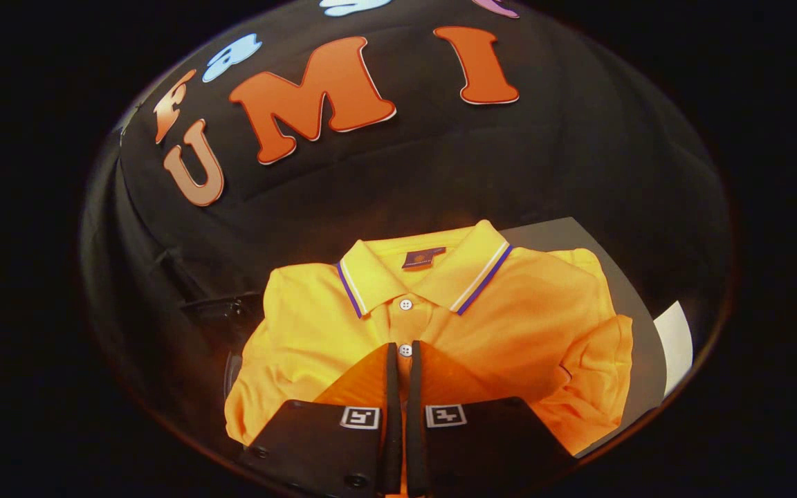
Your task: Put the clothes into the washing machine and then close the washing machine lid.
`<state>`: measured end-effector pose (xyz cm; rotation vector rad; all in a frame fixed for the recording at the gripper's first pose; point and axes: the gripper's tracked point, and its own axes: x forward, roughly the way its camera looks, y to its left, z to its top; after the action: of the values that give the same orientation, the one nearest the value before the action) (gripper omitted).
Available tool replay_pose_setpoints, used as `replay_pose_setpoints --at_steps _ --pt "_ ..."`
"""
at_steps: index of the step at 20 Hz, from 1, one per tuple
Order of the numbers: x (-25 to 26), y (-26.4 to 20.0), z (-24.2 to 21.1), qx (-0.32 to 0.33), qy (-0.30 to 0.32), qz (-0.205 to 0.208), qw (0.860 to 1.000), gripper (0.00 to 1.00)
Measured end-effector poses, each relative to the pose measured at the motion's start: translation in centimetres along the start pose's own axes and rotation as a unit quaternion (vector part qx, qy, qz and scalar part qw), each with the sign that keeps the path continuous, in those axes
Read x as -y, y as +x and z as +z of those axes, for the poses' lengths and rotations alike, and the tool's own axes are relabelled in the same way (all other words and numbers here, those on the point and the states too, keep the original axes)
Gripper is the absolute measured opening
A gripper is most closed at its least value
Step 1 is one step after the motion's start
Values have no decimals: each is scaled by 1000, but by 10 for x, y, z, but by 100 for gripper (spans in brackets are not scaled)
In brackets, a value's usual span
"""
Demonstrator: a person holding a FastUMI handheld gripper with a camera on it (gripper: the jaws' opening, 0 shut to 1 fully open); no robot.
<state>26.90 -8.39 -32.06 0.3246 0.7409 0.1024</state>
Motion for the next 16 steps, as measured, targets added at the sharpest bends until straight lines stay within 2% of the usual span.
replay_pose_setpoints --at_steps 6,13,16 --pt "-16 -22 25 41 21 17 999 11" --pt "-86 -68 47 83 22 24 996 10" --pt "-129 -89 51 94 27 54 994 11"
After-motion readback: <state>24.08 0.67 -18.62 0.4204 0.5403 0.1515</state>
